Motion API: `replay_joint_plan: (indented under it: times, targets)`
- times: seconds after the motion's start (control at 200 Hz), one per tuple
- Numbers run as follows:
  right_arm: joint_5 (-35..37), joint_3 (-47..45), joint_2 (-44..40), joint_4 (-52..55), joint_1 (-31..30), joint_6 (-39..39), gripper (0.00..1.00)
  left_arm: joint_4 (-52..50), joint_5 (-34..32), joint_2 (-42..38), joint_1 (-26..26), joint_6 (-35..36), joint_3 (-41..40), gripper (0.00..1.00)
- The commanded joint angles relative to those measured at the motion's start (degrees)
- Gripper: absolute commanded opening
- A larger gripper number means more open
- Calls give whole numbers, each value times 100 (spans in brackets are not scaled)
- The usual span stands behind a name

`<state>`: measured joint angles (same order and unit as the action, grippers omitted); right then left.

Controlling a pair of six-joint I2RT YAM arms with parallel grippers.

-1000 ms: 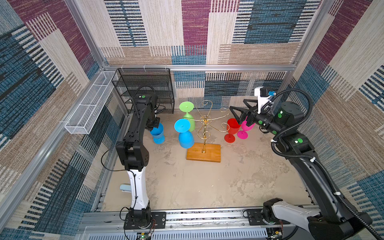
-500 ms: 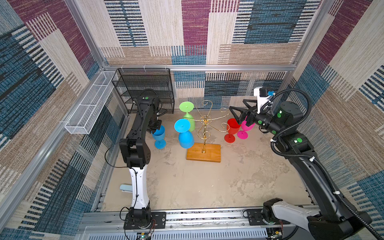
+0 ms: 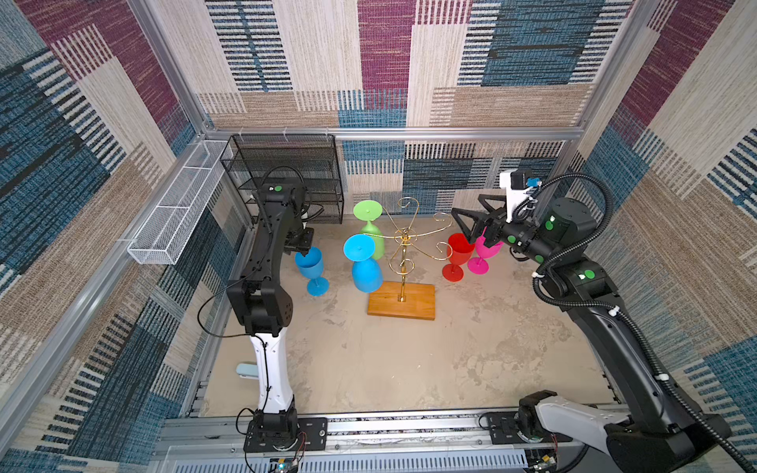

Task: Take the wine glass off the wine glass rack
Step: Place the wine glass at the top-left of the table.

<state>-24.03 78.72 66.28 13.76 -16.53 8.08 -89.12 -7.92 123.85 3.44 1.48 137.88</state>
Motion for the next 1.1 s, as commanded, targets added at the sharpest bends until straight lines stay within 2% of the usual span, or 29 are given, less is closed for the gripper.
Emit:
replay_joint_plan:
  times: [0.0,0.27,0.376,0.446,0.521,0.631,0.716,0.811,0.861,0.931,1.022,1.097]
  targets:
    - [-10,99,16,-54,2,-15,100,26,637,-284,-30,-67,104,47]
    - [550,342,228,250,1,-480,100,147,1005,-1331,-68,-103,327,47]
    - [855,234,225,59,1,-663,100,574,1780,-2025,-154,-183,101,48]
    - [933,281,267,-12,1,-735,100,1206,2248,-2617,-196,-342,-289,47]
    - [913,417,322,-32,4,-735,100,2156,2651,-3441,-240,-676,-1167,49]
    - [828,504,364,-62,6,-678,100,4021,3814,-4875,-458,-1610,-3043,57]
    - [778,488,382,-77,1,-624,100,5567,5000,-5663,-719,-3012,-4490,60]
    - [691,418,368,-111,2,-562,100,7404,6214,-5991,-770,-4736,-5715,61]
    - [630,371,353,-136,1,-531,100,7860,6387,-6058,-774,-5230,-6093,63]
    - [582,312,334,-177,6,-500,100,8087,6313,-6161,-775,-5463,-6495,63]
    - [544,247,302,-197,3,-459,100,7969,6213,-6228,-748,-5426,-6703,60]
    - [513,178,259,-241,1,-410,100,7501,5961,-6265,-693,-5095,-6678,58]
